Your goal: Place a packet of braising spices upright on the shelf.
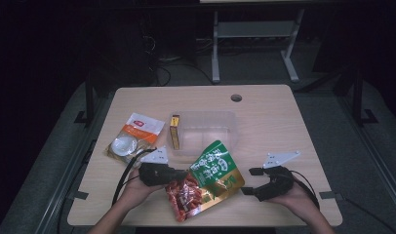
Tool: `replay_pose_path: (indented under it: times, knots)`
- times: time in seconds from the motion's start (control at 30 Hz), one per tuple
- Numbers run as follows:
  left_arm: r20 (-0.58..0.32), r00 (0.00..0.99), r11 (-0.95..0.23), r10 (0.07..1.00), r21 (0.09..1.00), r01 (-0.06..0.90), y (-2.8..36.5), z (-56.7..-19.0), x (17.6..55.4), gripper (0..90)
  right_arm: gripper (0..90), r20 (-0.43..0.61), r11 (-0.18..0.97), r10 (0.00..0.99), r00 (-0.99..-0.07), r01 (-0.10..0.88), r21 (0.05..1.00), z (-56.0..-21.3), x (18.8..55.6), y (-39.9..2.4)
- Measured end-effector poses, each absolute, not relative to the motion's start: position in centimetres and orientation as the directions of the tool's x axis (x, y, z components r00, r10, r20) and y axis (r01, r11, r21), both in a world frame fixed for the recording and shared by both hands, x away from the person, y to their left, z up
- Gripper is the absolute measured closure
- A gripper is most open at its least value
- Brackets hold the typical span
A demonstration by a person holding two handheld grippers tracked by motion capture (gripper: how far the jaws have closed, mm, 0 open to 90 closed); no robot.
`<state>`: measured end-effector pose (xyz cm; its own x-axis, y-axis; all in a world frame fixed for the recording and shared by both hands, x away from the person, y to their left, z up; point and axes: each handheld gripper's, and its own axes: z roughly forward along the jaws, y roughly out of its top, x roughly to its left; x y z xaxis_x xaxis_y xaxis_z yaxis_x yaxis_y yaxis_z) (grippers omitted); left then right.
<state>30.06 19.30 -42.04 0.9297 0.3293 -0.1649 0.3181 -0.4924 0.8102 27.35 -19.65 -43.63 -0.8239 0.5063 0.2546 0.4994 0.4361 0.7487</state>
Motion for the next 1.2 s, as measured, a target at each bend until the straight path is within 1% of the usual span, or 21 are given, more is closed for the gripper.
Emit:
replay_pose_path:
  times: [0.17,0.27,0.4,0.47,0.5,0.57,0.67,0.73,0.93,1.1,1.2]
  knots:
    - [-0.173,0.924,-0.437,0.341,0.841,0.319,20.4,-41.4,30.0,89.6,19.5,0.263,0.428,0.474,-0.840,0.481,0.765,-43.1,28.5,-18.7]
    - [-0.175,0.919,-0.418,0.353,0.850,0.322,20.7,-41.2,30.0,89.6,20.1,0.285,0.411,0.431,-0.856,0.467,0.783,-42.6,29.3,-17.5]
    - [-0.171,0.920,-0.392,0.352,0.866,0.310,20.9,-40.9,29.9,89.6,22.4,0.301,0.389,0.381,-0.874,0.447,0.805,-42.2,30.1,-15.9]
    - [-0.172,0.918,-0.369,0.358,0.877,0.308,21.1,-40.7,29.8,89.6,25.1,0.314,0.385,0.360,-0.878,0.447,0.808,-42.2,30.6,-15.2]
    - [-0.174,0.916,-0.358,0.362,0.881,0.309,21.2,-40.6,29.7,89.6,27.1,0.323,0.380,0.351,-0.879,0.449,0.809,-42.2,30.8,-14.9]
    - [-0.167,0.913,-0.348,0.372,0.886,0.305,21.4,-40.5,29.7,89.6,38.8,0.362,0.359,0.307,-0.880,0.460,0.812,-42.3,31.2,-14.4]
    - [-0.180,0.909,-0.334,0.376,0.889,0.314,21.7,-40.5,29.8,89.6,51.3,0.386,0.345,0.275,-0.881,0.465,0.815,-42.3,31.1,-14.3]
    - [-0.186,0.908,-0.330,0.376,0.889,0.319,21.8,-40.6,29.9,89.6,58.6,0.376,0.323,0.264,-0.888,0.449,0.833,-42.2,31.0,-14.5]
    - [-0.205,0.901,-0.320,0.382,0.886,0.337,21.5,-41.0,30.0,89.6,80.8,0.394,0.285,0.208,-0.895,0.441,0.851,-41.8,30.8,-14.5]
    - [-0.219,0.900,-0.322,0.378,0.880,0.349,21.3,-41.6,30.4,89.4,88.9,0.369,0.299,0.190,-0.910,0.411,0.861,-41.5,30.5,-14.4]
    - [-0.222,0.902,-0.330,0.369,0.876,0.351,21.1,-42.0,30.7,89.1,89.7,0.366,0.301,0.173,-0.915,0.403,0.865,-41.3,30.5,-14.5]
